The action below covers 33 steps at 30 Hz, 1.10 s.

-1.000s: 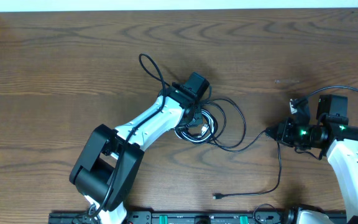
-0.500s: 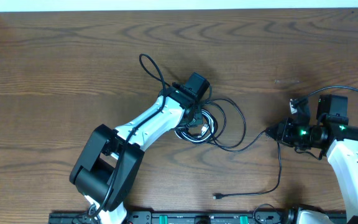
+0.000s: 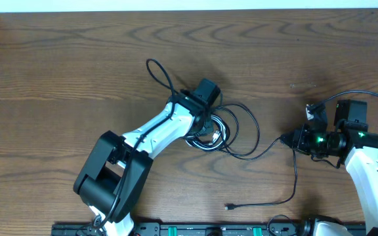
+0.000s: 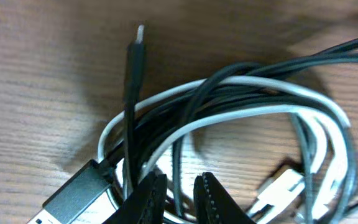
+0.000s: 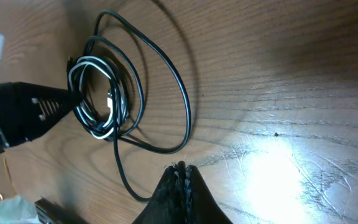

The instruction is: Untangle cables

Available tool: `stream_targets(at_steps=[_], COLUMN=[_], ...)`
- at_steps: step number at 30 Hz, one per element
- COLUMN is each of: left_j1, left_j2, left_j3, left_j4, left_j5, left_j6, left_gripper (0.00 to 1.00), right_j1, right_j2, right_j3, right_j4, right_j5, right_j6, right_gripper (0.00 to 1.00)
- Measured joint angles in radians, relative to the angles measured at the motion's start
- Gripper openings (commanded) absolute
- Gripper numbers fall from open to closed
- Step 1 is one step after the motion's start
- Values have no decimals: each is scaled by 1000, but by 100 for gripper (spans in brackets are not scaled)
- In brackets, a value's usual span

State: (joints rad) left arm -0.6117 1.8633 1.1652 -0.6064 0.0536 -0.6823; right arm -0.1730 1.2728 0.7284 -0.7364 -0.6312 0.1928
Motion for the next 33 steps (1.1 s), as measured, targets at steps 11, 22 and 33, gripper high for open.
stream_targets(at_steps=[11,22,33], left_j1=[-1,-1,-1], left_j2=[-1,-3,-3], left_j3=[-84,-88,-92], left_j4=[166,173,207], left_j5=[-3,-4,-4], left_j6=[-25,-26,-28], left_gripper=[22,22,22], right_j1=[0,0,0], right_j2=[0,0,0], right_j3=[0,0,0], right_j4=[0,0,0], right_j5=[0,0,0], right_j6=[0,0,0], right_gripper=[1,1,1])
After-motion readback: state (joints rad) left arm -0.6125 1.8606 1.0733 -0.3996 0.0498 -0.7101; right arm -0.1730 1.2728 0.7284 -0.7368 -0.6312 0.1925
